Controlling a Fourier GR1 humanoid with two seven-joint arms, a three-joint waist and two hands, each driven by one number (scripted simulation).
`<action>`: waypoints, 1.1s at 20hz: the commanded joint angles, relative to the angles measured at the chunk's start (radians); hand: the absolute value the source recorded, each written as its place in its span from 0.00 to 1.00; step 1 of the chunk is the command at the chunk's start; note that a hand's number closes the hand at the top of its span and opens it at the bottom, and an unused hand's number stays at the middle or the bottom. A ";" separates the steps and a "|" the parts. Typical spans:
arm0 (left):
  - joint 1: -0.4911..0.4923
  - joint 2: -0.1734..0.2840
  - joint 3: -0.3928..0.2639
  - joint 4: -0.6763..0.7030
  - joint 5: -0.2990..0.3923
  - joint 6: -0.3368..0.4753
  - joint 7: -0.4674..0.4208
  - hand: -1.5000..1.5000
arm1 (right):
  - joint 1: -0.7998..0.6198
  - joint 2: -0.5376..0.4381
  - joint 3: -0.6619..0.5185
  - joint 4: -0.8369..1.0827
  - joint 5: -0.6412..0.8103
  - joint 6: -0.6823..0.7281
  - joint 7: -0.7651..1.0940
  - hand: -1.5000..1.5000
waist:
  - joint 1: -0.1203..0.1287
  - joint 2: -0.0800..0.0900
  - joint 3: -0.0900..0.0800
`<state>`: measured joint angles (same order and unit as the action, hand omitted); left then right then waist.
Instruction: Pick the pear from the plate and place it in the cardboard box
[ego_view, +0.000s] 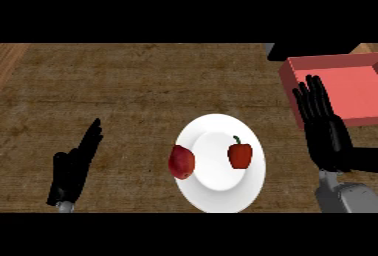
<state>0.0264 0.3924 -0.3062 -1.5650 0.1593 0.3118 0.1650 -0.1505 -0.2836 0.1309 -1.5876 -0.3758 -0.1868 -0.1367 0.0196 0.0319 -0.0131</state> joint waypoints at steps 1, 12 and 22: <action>-0.033 -0.033 0.021 0.056 -0.002 0.016 0.001 0.50 | -0.067 0.009 0.149 -0.012 0.201 -0.105 0.071 1.00 | -0.010 -0.030 0.011; -0.063 -0.055 0.093 0.103 0.010 0.078 -0.043 0.50 | -0.280 -0.284 0.478 0.031 0.984 -0.158 0.413 0.00 | -0.005 -0.049 -0.007; -0.074 -0.075 0.117 0.153 0.023 0.072 -0.082 0.50 | -0.532 -0.038 0.724 -0.014 1.291 0.324 1.026 0.00 | -0.008 -0.053 -0.001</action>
<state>-0.0404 0.3323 -0.1927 -1.4390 0.1774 0.3862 0.0988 -0.5920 -0.4300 0.7848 -1.5964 0.8423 -0.0416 0.6744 0.0138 -0.0232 -0.0159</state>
